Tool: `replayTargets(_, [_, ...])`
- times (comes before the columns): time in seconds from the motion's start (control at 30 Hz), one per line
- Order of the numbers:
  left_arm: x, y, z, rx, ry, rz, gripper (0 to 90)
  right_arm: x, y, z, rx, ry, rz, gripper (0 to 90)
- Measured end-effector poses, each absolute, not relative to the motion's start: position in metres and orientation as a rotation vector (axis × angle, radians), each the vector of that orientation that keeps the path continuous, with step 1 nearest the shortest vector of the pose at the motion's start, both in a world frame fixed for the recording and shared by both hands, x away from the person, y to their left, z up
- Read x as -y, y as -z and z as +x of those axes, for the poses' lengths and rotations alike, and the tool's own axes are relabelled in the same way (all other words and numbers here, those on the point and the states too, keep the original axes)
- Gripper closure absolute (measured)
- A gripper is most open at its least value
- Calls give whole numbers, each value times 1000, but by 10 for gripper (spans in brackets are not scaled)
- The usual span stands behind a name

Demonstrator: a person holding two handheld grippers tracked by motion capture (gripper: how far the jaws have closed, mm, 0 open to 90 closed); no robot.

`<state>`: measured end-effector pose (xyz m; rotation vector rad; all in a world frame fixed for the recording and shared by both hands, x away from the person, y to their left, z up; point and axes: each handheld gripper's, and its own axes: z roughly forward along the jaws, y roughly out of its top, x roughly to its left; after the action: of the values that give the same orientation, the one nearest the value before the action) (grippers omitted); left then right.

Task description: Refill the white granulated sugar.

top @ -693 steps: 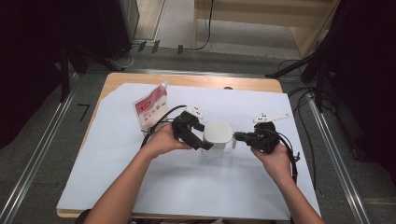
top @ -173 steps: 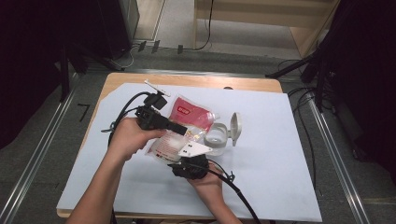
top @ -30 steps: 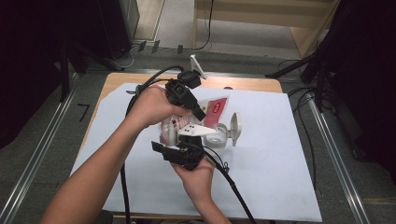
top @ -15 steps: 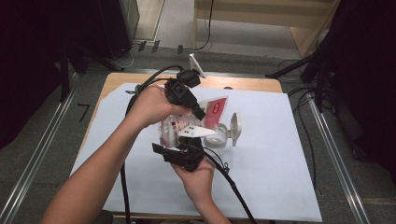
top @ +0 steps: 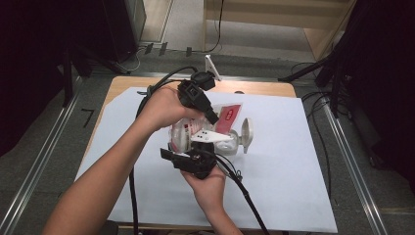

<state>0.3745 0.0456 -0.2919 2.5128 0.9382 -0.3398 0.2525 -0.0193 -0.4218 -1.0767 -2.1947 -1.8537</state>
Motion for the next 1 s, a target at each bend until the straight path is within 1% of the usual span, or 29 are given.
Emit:
replayTargets(0.1, [-45, 292, 376, -942, 350, 2516, 866, 20, 422, 253, 2199, 1847, -1070, 603])
replayTargets(0.27, [-44, 293, 379, -953, 357, 2512, 868, 20, 421, 253, 2249, 1839, -1076, 629])
replayTargets(0.5, [-43, 292, 380, -963, 353, 2511, 868, 20, 417, 253, 2243, 1837, -1084, 631])
replayTargets(0.67, [-45, 292, 383, -983, 399, 2500, 868, 18, 415, 249, 2322, 1839, -1073, 637])
replayTargets(1.0, [-41, 288, 386, -996, 408, 2503, 855, 21, 410, 249, 2264, 1849, -1072, 637])
